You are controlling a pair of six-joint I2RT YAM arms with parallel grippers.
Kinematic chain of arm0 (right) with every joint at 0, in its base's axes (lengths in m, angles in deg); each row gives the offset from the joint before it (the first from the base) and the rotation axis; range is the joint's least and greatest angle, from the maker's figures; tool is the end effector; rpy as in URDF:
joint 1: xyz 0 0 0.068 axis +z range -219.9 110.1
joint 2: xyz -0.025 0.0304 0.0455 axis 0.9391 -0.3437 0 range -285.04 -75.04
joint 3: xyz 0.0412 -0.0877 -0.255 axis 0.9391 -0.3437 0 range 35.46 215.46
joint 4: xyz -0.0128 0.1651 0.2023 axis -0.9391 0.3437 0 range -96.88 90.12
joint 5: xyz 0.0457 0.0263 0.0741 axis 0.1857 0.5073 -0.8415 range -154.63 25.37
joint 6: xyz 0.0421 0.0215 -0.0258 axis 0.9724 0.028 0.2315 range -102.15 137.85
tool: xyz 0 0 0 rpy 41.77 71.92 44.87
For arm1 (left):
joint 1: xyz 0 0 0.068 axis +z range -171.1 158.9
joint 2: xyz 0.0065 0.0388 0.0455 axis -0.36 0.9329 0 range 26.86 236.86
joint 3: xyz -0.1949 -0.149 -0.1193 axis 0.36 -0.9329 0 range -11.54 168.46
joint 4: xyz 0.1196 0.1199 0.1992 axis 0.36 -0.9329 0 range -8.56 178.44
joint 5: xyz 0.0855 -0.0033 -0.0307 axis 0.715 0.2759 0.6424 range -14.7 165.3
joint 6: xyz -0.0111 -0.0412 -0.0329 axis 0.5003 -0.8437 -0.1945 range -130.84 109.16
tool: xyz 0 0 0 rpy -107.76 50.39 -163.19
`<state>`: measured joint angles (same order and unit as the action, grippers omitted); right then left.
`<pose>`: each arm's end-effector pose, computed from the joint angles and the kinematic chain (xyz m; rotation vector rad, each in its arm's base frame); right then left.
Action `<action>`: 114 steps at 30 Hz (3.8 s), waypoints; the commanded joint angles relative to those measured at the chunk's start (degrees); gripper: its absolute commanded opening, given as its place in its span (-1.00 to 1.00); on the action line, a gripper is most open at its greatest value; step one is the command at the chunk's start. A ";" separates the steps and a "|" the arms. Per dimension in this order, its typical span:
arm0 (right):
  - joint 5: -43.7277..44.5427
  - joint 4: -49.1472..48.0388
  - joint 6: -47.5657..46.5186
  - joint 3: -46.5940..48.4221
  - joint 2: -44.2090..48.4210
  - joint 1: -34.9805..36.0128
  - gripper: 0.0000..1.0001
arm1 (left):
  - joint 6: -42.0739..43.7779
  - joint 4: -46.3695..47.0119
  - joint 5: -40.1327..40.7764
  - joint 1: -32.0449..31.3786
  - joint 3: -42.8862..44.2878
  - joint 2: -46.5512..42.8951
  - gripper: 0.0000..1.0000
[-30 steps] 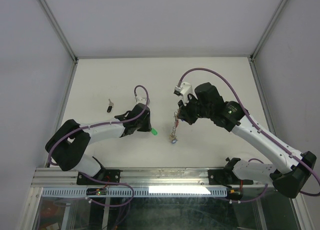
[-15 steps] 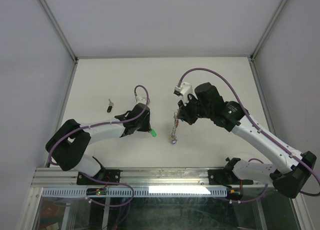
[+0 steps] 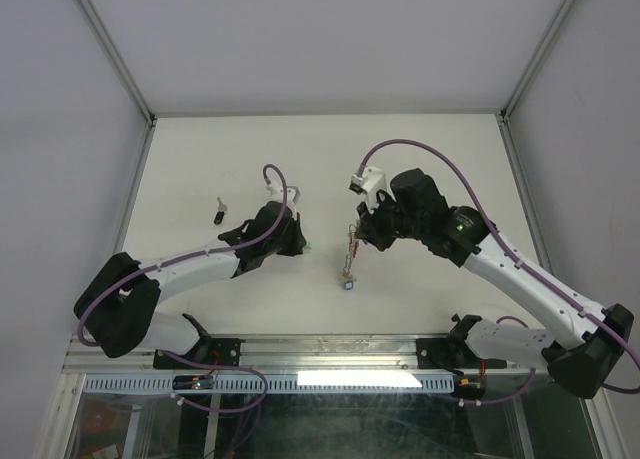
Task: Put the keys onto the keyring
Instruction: Pick up the key from the center of the board, then place the key at the center of the board.
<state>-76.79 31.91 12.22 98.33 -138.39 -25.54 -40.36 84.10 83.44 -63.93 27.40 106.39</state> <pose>0.1602 0.1671 0.3385 -1.0795 2.0401 0.5941 0.2047 -0.1830 0.1821 0.2069 2.3814 -0.4480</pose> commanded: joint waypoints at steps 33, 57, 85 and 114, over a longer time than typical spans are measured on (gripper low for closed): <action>6.32 -40.52 1.05 -20.56 5.62 0.20 -1.00 | 17.79 16.31 -32.55 -0.52 -1.68 -19.97 -1.00; -1.96 -50.42 0.79 -28.08 9.45 0.31 -1.00 | 12.06 28.50 -33.22 -0.57 -1.78 -13.20 -1.00; -3.86 -48.75 0.97 -27.81 10.35 0.47 -1.00 | 10.81 28.01 -26.95 -0.58 -1.65 -11.94 -1.00; -2.98 -48.61 1.32 -27.54 11.51 0.47 -1.00 | 10.71 26.49 -25.80 -0.50 -2.37 -10.72 -1.00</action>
<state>-79.26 -12.37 12.46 69.31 -128.82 -25.38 -29.54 109.41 57.21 -63.93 25.25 95.24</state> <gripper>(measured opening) 0.006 0.002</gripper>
